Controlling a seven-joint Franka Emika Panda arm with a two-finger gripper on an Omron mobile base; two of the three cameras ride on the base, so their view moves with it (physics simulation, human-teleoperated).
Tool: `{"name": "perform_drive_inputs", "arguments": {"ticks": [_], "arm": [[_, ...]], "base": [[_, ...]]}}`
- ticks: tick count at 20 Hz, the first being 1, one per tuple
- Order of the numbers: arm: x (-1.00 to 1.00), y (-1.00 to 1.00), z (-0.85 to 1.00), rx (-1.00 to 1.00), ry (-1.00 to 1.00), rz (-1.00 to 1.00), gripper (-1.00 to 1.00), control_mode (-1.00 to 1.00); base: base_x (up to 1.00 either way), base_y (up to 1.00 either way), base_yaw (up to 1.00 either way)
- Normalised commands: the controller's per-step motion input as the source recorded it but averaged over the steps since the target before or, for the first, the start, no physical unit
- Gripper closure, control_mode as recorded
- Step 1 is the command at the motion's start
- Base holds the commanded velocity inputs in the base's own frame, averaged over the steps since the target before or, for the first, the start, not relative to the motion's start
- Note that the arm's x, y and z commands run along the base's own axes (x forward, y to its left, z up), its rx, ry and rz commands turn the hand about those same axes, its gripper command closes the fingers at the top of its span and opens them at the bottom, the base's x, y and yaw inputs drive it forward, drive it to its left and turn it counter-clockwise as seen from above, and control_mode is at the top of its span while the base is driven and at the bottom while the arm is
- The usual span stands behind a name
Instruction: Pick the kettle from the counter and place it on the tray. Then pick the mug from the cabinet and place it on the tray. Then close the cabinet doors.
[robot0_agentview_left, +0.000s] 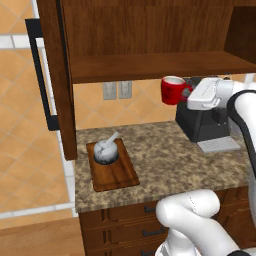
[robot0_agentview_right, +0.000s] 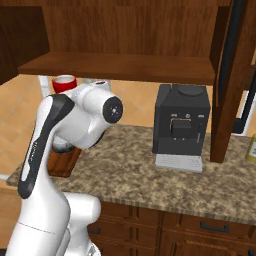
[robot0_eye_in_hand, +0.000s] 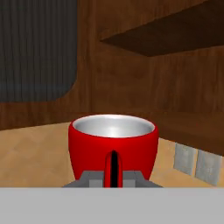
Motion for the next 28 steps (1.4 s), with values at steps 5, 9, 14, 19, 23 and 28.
{"name": "perform_drive_inputs", "arguments": {"ticks": [5,9,14,19,23,28], "arm": [[-0.28,0.38,-0.57,-0.01,0.11,0.30,1.00,-1.00],[-0.05,0.34,-0.63,-0.07,0.16,0.22,1.00,-1.00],[0.02,0.37,-0.61,-0.05,0.15,0.20,1.00,-1.00],[0.13,0.18,-0.63,-0.01,0.06,0.15,1.00,-1.00],[0.15,0.08,-0.68,0.00,0.00,0.14,1.00,-1.00],[0.19,0.07,-0.68,0.00,0.00,0.13,1.00,-1.00]], "base": [[0.00,0.00,0.00],[0.00,0.00,0.00],[0.00,0.00,0.00],[0.00,0.00,0.00],[0.00,0.00,0.00],[0.00,0.00,0.00]]}}
